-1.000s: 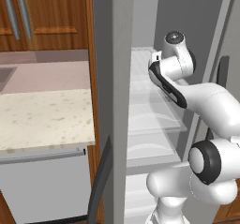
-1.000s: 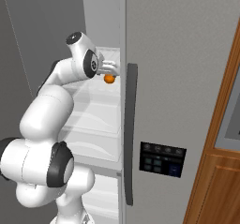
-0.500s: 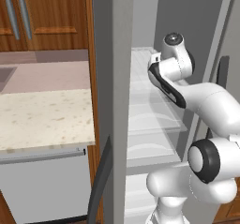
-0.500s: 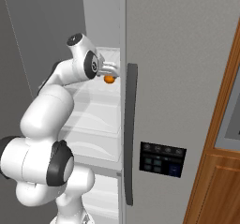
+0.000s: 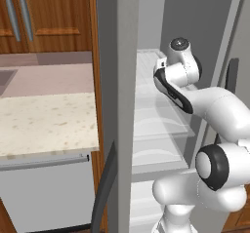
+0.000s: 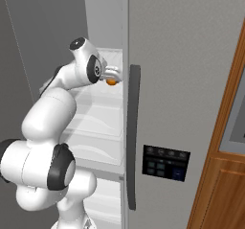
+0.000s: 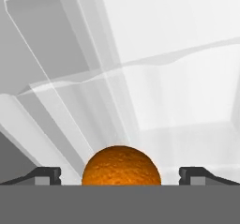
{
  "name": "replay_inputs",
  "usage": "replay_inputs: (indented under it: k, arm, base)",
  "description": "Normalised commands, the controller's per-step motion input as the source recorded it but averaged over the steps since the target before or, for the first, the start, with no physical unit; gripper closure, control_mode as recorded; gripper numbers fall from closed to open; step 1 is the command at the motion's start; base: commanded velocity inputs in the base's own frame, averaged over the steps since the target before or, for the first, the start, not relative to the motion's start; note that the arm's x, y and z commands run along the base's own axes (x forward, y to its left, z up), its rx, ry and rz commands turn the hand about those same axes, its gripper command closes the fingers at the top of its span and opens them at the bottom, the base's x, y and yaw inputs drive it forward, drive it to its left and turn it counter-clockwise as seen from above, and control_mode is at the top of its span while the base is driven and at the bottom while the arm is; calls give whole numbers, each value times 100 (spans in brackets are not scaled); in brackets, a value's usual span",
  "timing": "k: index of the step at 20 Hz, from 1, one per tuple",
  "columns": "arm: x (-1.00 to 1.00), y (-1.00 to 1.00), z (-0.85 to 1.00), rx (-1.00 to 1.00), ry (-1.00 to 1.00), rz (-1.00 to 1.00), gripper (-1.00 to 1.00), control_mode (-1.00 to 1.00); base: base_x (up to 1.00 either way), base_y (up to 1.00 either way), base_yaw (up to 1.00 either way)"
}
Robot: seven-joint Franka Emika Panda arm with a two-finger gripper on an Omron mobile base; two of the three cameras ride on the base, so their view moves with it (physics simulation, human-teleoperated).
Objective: Retrieve the tangerine and mango from the fridge and place them into the bowl on the dining table.
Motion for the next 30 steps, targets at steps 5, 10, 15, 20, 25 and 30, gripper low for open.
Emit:
replay_inputs:
  k: [5,10,15,20,25,30]
  arm:
    - [13,0,-15,0,0,0,-100,-100]
    - [18,0,-12,0,-2,0,-100,-100]
    - [18,0,-7,0,-2,0,-100,-100]
    - [10,0,-7,0,0,0,-100,-100]
    - [1,-3,-17,0,0,0,100,-100]
    - [0,-24,-44,0,0,0,100,-100]
  base:
    - [0,0,0]
    - [0,0,0]
    - [0,0,0]
    - [0,0,0]
    - [0,0,0]
    - [0,0,0]
